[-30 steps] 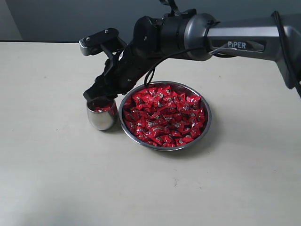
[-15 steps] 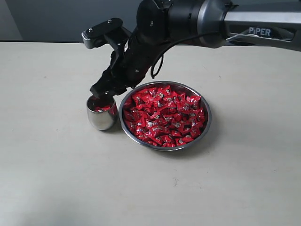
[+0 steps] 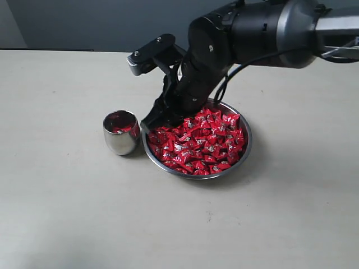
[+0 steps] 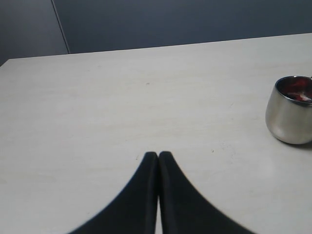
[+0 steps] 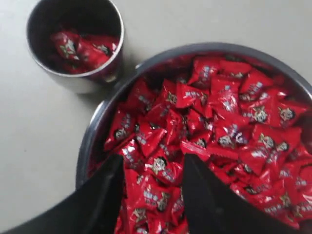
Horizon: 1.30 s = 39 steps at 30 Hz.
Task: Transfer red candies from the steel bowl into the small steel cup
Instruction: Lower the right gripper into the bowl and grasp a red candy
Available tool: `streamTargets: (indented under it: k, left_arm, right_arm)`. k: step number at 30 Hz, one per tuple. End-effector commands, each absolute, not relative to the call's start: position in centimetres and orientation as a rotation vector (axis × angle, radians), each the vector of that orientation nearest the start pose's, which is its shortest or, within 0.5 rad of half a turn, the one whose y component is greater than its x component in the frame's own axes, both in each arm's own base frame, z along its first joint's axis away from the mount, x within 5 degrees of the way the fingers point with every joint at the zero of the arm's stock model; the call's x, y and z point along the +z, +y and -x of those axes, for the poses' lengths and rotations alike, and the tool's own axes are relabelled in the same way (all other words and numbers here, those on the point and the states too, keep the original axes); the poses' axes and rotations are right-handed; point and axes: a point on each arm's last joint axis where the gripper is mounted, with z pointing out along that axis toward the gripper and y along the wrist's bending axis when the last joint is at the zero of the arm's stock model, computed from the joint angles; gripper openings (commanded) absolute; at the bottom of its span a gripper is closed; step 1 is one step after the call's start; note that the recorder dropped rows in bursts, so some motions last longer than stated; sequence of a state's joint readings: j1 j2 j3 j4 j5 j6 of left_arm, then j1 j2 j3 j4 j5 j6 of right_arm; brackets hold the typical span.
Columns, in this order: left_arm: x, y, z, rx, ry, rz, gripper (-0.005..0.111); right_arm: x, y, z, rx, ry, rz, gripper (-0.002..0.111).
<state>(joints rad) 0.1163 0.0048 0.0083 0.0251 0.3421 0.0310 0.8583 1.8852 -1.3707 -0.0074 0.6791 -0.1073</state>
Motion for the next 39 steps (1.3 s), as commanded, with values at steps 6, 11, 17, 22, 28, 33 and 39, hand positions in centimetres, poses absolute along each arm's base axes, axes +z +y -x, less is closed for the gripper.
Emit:
streamTargets:
  k: [6,11,17,22,28,33,39]
  left_arm:
    - [18.3,0.7,-5.3,0.124,1.821,0.055,0.0]
    - [18.3,0.7,-5.3,0.124,1.821,0.055,0.0]
    - [18.3,0.7,-5.3,0.124,1.821,0.055,0.0]
    - [18.3,0.7,-5.3,0.124,1.821,0.055,0.0]
    - [18.3,0.7,-5.3,0.124,1.821,0.055,0.0]
    - [18.3,0.7,-5.3,0.124,1.821,0.055,0.0]
    - [18.3,0.7,-5.3,0.124,1.821,0.055,0.0]
  right_arm:
    - [21.1,25.8,-26.1,0.163,2.424,1.085,0.039]
    - [19.8,24.1,-26.3,0.155,2.486,1.014,0.039]
    - [18.7,24.0,-26.0,0.239,2.48,0.941,0.039]
    - [17.9,24.5,-26.2,0.305,2.472,0.873,0.039]
    - [15.7,25.3,-27.0,0.329,2.486,0.838,0.039]
    - [15.1,26.2,-28.3,0.339,2.458,0.821,0.039]
    - [12.8,26.9,-31.6,0.314,2.495,0.775,0.039]
